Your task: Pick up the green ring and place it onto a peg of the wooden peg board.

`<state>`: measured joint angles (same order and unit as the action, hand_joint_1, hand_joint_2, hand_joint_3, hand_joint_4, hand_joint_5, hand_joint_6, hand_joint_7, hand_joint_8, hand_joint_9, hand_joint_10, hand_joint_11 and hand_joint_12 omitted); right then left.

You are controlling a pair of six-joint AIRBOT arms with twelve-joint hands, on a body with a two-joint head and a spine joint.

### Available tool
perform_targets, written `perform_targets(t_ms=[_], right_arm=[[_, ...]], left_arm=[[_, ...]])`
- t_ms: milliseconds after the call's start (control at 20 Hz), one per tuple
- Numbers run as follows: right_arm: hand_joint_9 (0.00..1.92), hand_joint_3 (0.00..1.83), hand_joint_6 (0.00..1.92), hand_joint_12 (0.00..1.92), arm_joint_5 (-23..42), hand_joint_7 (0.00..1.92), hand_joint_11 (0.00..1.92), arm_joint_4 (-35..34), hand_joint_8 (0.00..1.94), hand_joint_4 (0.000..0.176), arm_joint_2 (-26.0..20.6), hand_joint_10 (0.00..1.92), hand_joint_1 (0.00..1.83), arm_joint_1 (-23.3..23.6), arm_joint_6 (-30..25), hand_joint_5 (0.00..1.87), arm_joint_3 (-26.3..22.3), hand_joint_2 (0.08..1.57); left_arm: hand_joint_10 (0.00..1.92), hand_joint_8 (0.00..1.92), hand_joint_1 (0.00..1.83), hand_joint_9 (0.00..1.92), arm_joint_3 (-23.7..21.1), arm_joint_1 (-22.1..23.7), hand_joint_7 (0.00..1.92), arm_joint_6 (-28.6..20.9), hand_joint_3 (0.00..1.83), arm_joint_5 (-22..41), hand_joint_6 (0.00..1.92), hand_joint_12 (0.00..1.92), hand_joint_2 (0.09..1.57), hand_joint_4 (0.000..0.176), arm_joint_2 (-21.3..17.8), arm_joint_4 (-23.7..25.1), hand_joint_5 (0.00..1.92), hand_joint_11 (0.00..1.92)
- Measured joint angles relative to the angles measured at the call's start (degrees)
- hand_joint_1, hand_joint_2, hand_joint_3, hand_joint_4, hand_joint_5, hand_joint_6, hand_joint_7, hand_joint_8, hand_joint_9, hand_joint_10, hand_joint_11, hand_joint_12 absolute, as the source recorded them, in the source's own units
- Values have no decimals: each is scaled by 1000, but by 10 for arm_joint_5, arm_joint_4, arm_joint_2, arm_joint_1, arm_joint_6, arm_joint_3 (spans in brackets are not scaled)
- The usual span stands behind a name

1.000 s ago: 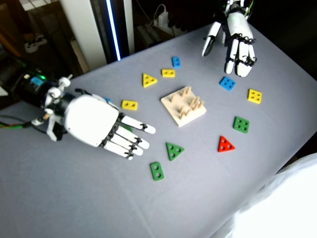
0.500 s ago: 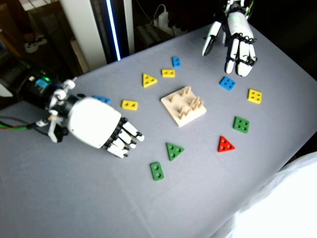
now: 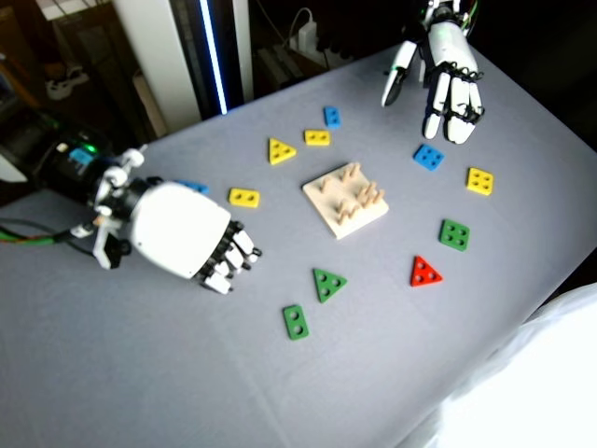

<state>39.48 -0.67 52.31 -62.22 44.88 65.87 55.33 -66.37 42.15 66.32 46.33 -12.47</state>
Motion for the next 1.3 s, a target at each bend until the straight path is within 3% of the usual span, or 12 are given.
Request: perform_targets(t_ms=[150, 200, 250, 450, 500, 550, 650, 750, 800, 950, 1100, 1300], right_arm=[[1215, 1, 640, 1131, -1, 1268, 807, 20, 548, 21, 10, 558, 1268, 29, 0, 1179, 0, 1013], [1209, 0, 496, 1175, 0, 1233, 789, 30, 666, 0, 12, 565, 1272, 39, -3, 1231, 0, 1011], [1165, 2, 403, 1297, 5, 1199, 771, 46, 750, 0, 14, 657, 1271, 52, -14, 1265, 0, 1014], [1023, 1, 571, 1338, 30, 1122, 678, 110, 885, 0, 28, 780, 1256, 89, -70, 1170, 9, 1047], [1036, 0, 512, 1388, 32, 1126, 757, 128, 904, 0, 35, 841, 1261, 100, -84, 1188, 14, 1045], [1135, 1, 603, 1235, 34, 1204, 901, 142, 733, 0, 42, 749, 1263, 109, -95, 1155, 20, 1032], [1229, 0, 491, 1122, 38, 1226, 976, 163, 733, 0, 54, 600, 1275, 123, -106, 1197, 23, 1022], [1112, 1, 223, 1745, 36, 1089, 1051, 185, 1063, 0, 63, 1346, 1283, 133, -113, 1306, 23, 1042], [990, 3, 428, 1825, 35, 1012, 959, 189, 1194, 0, 68, 1491, 1273, 137, -113, 1192, 24, 1076], [1073, 0, 813, 1282, 30, 1082, 951, 207, 988, 0, 81, 909, 1248, 153, -118, 1016, 30, 1087], [1100, 0, 536, 1184, 28, 1098, 940, 223, 1014, 0, 91, 815, 1279, 156, -126, 1138, 31, 1063], [1199, 1, 478, 1049, 21, 1173, 1026, 227, 838, 0, 101, 625, 1278, 160, -128, 1196, 39, 1033]], left_arm=[[3, 3, 658, 219, 0, 0, 220, 0, 0, 1, 2, 850, 1104, 68, 0, 0, 420, 0], [2, 2, 640, 217, 0, 0, 220, 0, 0, 1, 1, 851, 1105, 72, 0, -1, 418, 0], [0, 0, 606, 209, 0, 0, 216, 0, 3, 1, 0, 847, 1111, 77, 0, -1, 413, 0], [1, 0, 615, 205, 0, 0, 217, 0, 0, 1, 0, 858, 1110, 82, 0, -1, 401, 0], [0, 0, 614, 202, 0, 0, 213, 0, 0, 1, 0, 856, 1110, 83, 0, -1, 401, 0], [3, 2, 638, 210, 0, 0, 219, 0, 0, 1, 4, 858, 1104, 78, 0, 0, 412, 0], [2, 1, 625, 211, 0, -1, 216, 0, 0, 1, 1, 879, 1103, 87, 0, -1, 408, 0], [1, 0, 636, 203, 0, -1, 203, 0, 0, 2, 0, 856, 1095, 88, 0, -1, 400, 0], [0, 0, 652, 199, 0, -1, 200, 0, 0, 1, 1, 854, 1091, 83, 0, -1, 401, 0], [4, 0, 660, 189, 0, -1, 195, 0, 0, 1, 0, 809, 1086, 85, 0, 0, 397, 0], [3, 0, 669, 188, 0, -1, 186, 0, 0, 1, 0, 812, 1083, 98, 0, -1, 387, 0], [4, 2, 651, 197, 0, -1, 192, 0, 0, 1, 1, 848, 1078, 94, 0, -1, 387, 0]])
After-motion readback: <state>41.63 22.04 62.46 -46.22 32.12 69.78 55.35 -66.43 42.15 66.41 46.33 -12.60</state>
